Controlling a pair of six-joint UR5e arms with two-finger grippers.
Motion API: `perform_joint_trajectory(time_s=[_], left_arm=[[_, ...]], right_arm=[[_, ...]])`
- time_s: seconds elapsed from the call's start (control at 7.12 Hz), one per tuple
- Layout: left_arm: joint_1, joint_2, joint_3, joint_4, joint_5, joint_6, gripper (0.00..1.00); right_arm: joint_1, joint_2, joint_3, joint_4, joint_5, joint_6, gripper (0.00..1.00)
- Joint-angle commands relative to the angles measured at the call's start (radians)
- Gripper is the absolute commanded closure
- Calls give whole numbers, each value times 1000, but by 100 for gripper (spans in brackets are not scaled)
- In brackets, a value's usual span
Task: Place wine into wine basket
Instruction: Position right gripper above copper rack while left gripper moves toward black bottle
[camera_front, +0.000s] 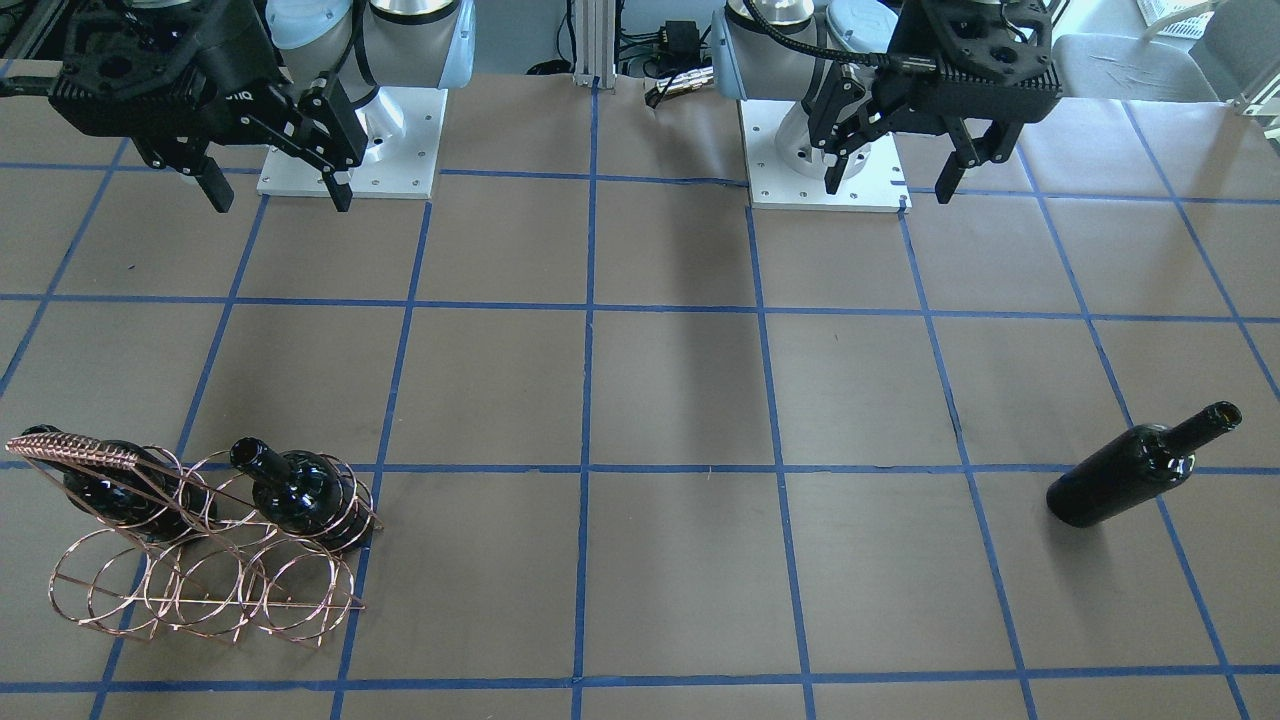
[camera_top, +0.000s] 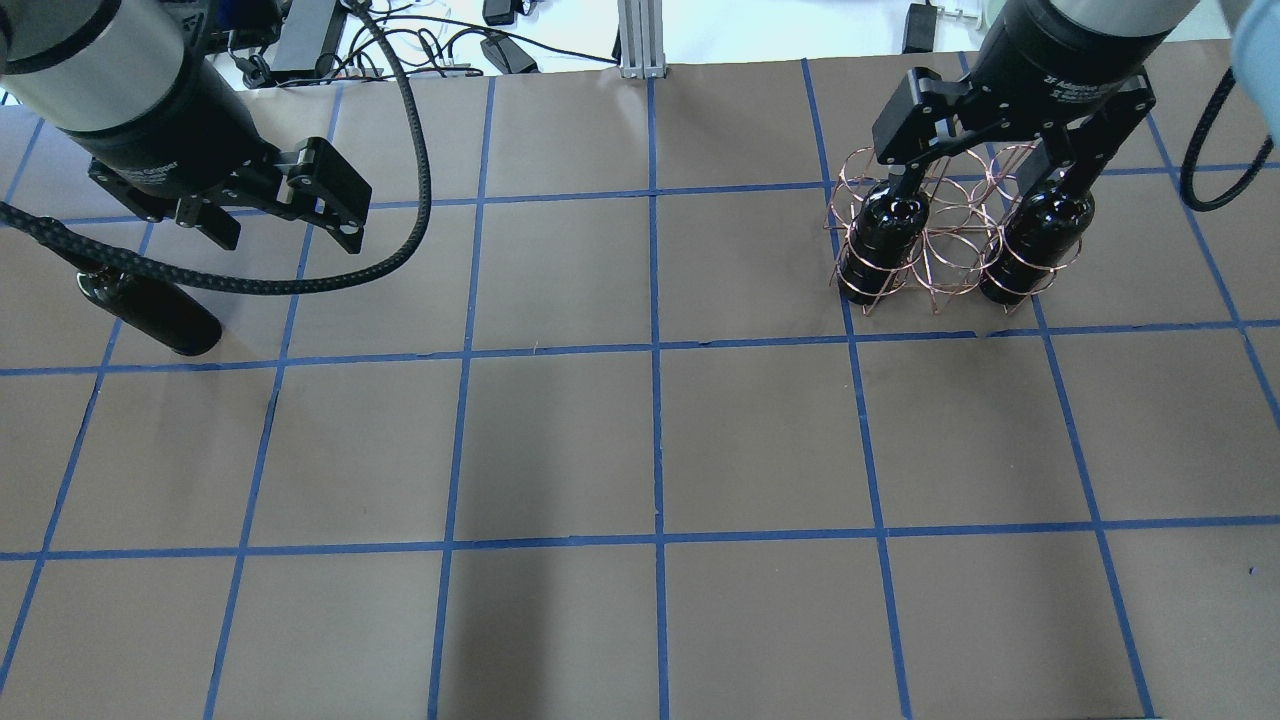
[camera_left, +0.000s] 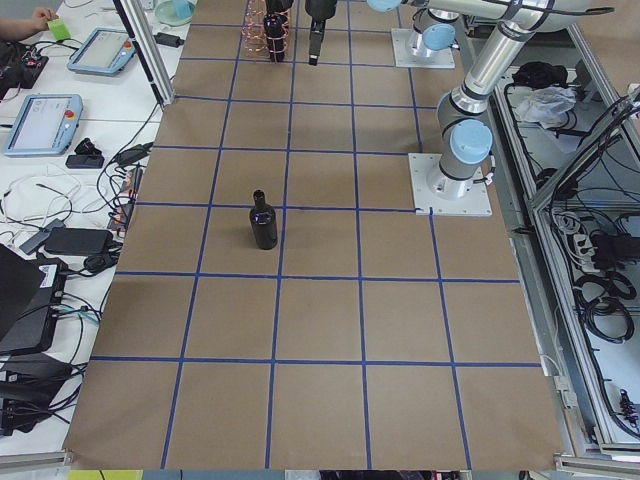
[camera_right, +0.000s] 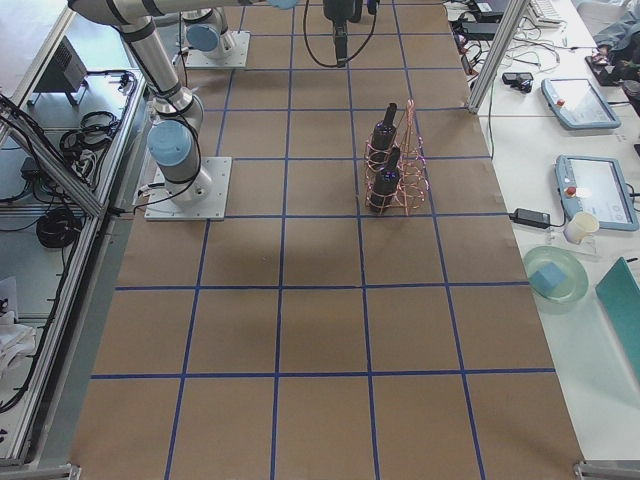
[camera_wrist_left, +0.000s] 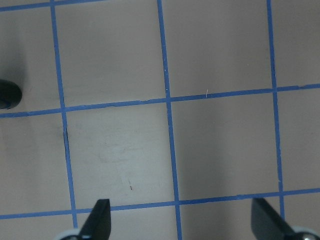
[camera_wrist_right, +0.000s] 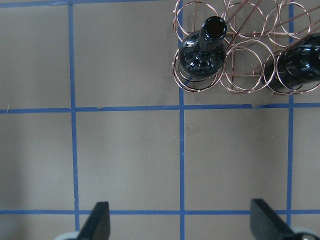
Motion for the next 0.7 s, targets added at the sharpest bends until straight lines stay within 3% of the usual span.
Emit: perform_joint_trajectory(time_s=[0.0, 0.28, 0.56], left_arm=[[13, -1, 0, -11, 0, 1, 0], [106, -25, 12, -2, 4, 72, 0], [331, -38, 18, 0, -10, 324, 0]], right_arm=[[1, 9, 2, -8, 4, 2, 0], [1, 12, 4, -8, 2, 2, 0], [1, 13, 13, -6, -3, 0, 0]])
